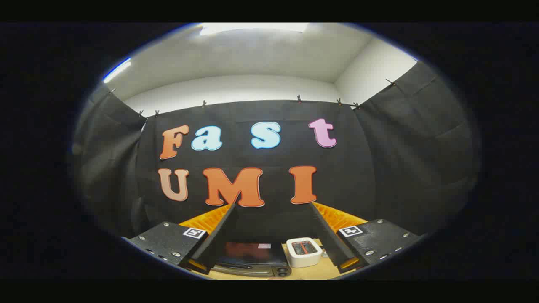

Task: Open the toaster oven, put the food inside, and close the toaster oven door.

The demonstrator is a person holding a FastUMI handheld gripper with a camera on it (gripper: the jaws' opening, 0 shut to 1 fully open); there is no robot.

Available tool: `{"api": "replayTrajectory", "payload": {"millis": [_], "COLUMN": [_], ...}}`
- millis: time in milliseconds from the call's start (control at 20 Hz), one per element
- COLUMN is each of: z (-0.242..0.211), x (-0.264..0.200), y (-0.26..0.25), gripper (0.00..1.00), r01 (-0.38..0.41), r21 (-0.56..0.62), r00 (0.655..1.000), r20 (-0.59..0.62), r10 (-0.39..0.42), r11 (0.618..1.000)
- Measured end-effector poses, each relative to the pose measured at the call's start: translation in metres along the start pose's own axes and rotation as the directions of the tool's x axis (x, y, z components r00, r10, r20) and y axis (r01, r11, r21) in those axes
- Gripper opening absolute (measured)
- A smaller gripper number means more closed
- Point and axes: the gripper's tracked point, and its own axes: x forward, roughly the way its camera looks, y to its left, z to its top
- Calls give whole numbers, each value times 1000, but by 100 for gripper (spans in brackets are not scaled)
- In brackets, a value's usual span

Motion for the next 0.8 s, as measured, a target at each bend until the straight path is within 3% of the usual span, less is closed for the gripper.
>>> {"api": "replayTrajectory", "payload": {"millis": [800], "z": [-6], "x": [-2], "y": [30], "gripper": [98], "r01": [-91], "r21": [-59], "r00": [995], "r20": [-34], "r10": [89], "r11": [994]}}
